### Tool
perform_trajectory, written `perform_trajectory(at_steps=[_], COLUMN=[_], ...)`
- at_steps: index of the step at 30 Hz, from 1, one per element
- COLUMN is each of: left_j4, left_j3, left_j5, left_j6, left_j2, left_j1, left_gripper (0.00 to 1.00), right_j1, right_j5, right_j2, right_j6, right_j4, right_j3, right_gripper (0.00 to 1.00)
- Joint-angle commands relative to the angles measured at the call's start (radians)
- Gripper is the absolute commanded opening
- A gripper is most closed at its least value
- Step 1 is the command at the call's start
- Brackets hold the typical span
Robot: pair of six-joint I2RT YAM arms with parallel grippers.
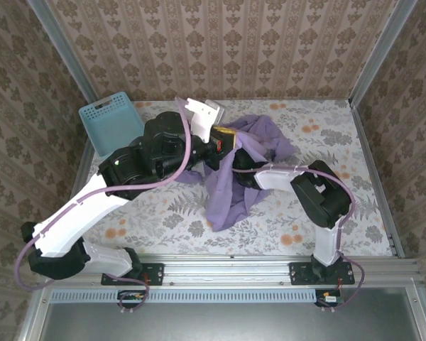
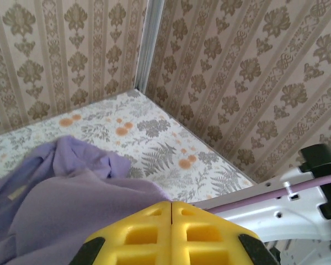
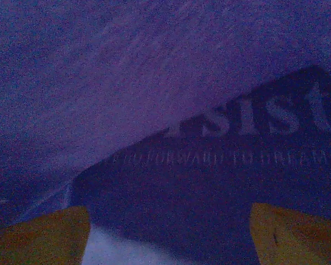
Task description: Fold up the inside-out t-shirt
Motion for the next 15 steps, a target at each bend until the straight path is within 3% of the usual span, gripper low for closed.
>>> perform_trajectory(at_steps=[1,5,15], left_j4=[-0.02,-0.033,-0.066], left_j3=[0.082,0.152,0.266], left_j5=[-0.055,-0.083,-0.132], left_j6=[0.056,0.083,0.108], left_j2=[0.019,0.045,0.111], left_j1=[-0.022,-0.035,-0.036], left_gripper=[0.0,0.0,0.0], right_j1=[-0.017,-0.027,-0.048], right_j5=[0.017,0.047,0.101], right_j2=[0.075,0.171,0.492], right_j6=[0.036,0.046,0.061], right_j4=[-0.245,-0.438,-0.913], right_j3=[0.125,0.303,0.836], right_gripper=[0.88,0.99,1.0])
